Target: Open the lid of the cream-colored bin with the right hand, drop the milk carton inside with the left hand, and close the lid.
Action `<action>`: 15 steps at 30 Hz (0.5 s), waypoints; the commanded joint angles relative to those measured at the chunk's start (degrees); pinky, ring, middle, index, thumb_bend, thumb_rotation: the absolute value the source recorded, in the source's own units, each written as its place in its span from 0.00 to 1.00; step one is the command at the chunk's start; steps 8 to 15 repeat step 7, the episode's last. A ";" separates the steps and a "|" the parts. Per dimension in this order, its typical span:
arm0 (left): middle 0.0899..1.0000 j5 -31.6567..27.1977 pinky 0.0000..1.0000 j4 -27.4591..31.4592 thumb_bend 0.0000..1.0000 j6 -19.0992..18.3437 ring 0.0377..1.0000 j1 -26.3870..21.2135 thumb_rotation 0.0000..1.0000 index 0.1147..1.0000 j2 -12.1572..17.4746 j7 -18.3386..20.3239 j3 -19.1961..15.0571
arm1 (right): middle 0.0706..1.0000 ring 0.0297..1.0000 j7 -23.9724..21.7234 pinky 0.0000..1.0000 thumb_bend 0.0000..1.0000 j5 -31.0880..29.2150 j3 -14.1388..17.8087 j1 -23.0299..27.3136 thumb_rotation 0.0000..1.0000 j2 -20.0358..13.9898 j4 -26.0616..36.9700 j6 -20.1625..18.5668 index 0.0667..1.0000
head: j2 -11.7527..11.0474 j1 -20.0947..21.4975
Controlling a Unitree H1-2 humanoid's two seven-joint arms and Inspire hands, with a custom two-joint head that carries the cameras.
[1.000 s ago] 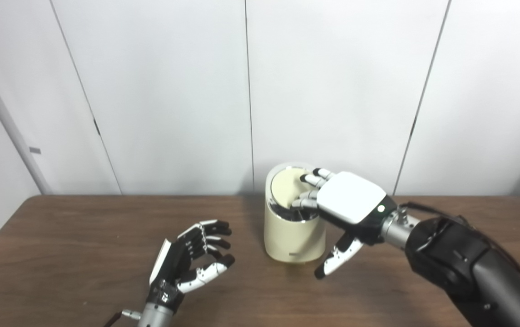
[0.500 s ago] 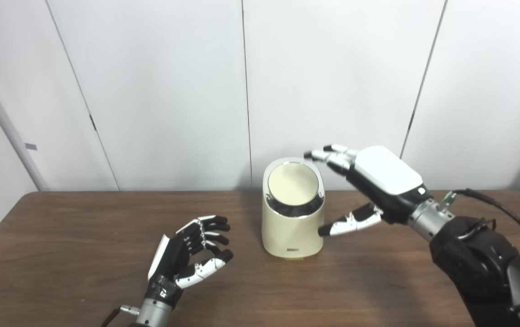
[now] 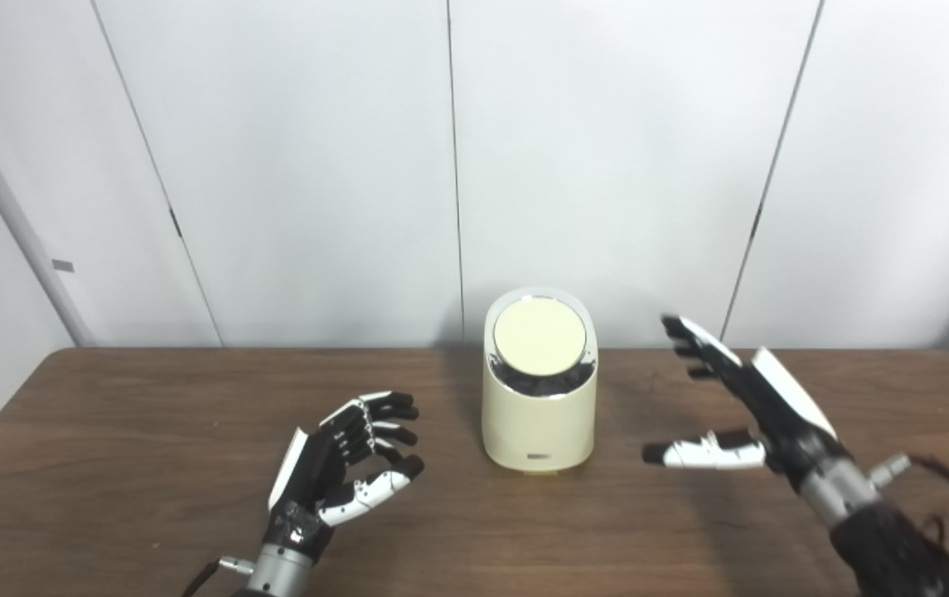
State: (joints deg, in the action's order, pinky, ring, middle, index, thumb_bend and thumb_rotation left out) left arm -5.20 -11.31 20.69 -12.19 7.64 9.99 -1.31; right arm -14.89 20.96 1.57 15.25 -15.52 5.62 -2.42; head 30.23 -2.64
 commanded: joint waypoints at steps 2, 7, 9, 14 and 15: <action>0.68 -1.01 0.47 0.32 0.69 1.85 0.59 -0.91 0.23 0.70 0.81 0.80 -0.02 | 0.90 0.88 6.50 0.78 0.76 -2.05 0.82 -1.28 0.32 1.20 -0.26 8.86 0.92 | 0.05 0.15; 0.69 -1.81 0.47 -0.72 0.68 2.59 0.60 -1.32 0.23 0.71 1.15 1.82 -0.05 | 0.89 0.87 10.73 0.79 0.73 -2.69 0.27 -3.74 0.35 2.43 -2.93 14.46 0.91 | -0.24 1.20; 0.69 -1.81 0.47 -0.72 0.68 2.59 0.60 -1.32 0.23 0.71 1.15 1.82 -0.05 | 0.89 0.87 10.73 0.79 0.73 -2.69 0.27 -3.74 0.35 2.43 -2.93 14.46 0.91 | -0.24 1.20; 0.69 -1.81 0.47 -0.72 0.68 2.59 0.60 -1.32 0.23 0.71 1.15 1.82 -0.05 | 0.89 0.87 10.73 0.79 0.73 -2.69 0.27 -3.74 0.35 2.43 -2.93 14.46 0.91 | -0.24 1.20; 0.69 -1.81 0.47 -0.72 0.68 2.59 0.60 -1.32 0.23 0.71 1.15 1.82 -0.05 | 0.89 0.87 10.73 0.79 0.73 -2.69 0.27 -3.74 0.35 2.43 -2.93 14.46 0.91 | -0.24 1.20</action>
